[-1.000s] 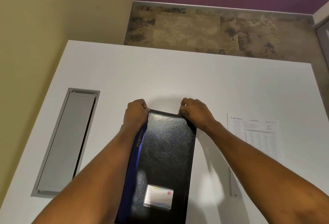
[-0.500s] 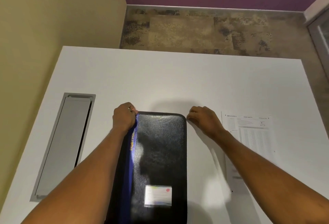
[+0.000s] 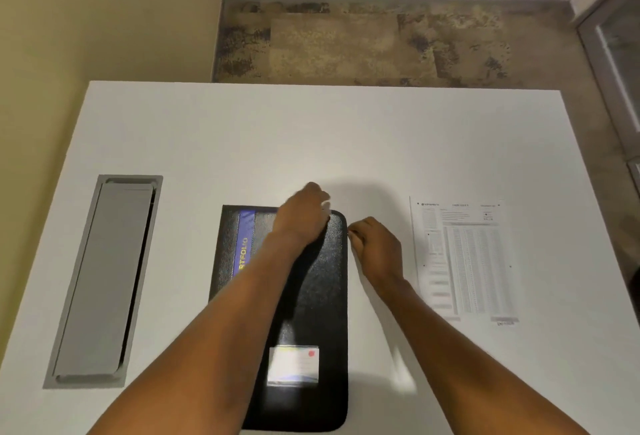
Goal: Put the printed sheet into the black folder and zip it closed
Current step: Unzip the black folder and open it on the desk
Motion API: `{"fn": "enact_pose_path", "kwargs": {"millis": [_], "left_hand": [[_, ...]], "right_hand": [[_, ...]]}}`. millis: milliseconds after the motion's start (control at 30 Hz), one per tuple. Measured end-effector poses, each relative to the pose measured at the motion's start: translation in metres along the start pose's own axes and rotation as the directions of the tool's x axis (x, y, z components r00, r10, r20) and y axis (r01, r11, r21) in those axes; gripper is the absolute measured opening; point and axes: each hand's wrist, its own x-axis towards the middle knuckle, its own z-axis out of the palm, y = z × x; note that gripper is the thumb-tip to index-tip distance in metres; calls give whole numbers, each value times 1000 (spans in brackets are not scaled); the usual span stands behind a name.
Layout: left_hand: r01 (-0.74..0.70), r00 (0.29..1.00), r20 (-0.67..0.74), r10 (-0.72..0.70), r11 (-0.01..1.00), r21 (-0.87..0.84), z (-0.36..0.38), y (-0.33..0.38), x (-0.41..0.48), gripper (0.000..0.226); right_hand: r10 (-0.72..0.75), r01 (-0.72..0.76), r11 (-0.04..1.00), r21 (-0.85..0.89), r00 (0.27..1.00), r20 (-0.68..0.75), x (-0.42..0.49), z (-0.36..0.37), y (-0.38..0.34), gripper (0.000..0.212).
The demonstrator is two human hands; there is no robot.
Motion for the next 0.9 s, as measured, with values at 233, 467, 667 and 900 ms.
{"fn": "enact_pose_path", "kwargs": {"millis": [233, 467, 667, 900], "left_hand": [[17, 997, 74, -18, 1000, 12, 24, 31, 0, 14], [35, 998, 51, -34, 999, -18, 27, 31, 13, 16], [51, 998, 22, -50, 998, -38, 25, 28, 21, 19], [8, 998, 62, -2, 997, -82, 11, 24, 24, 14]], "right_hand": [[89, -88, 994, 63, 996, -10, -2, 3, -6, 15], [-8, 5, 998, -65, 999, -45, -3, 1, 6, 12], [-43, 43, 995, -90, 999, 4, -27, 4, 14, 14], [-18, 18, 999, -44, 1000, 3, -87, 6, 17, 12]]}}
